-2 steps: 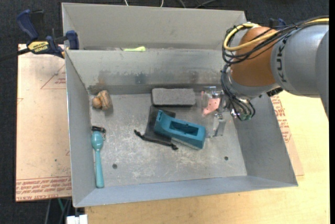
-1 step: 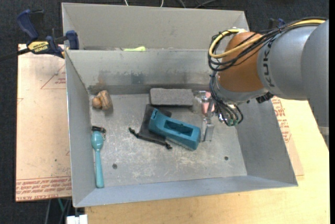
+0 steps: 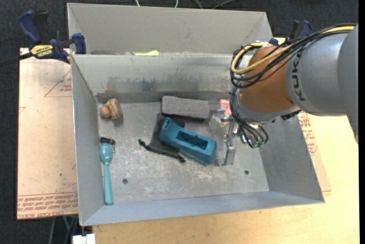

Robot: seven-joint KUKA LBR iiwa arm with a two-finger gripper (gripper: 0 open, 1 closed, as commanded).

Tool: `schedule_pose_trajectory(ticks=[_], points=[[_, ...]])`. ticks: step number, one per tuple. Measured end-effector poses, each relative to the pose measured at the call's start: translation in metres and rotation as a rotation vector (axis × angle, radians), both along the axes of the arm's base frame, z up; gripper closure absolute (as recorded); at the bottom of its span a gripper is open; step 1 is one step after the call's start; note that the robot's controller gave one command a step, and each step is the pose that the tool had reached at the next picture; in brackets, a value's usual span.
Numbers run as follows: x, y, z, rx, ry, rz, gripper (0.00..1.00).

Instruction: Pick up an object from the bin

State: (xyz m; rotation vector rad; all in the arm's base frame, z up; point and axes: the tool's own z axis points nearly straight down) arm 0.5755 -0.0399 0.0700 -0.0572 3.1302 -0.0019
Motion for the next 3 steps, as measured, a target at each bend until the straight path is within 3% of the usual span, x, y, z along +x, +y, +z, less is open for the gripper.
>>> schedule_pose_trajectory(ticks=[1,2,3], points=[[-0.029,0.039,0.0,0.001,-0.006,-0.05,0.0],[-0.041,0.086,0.001,0.0,-0.008,0.02,1.0],[-0.041,0.086,0.001,0.0,-0.008,0.02,1.0]])
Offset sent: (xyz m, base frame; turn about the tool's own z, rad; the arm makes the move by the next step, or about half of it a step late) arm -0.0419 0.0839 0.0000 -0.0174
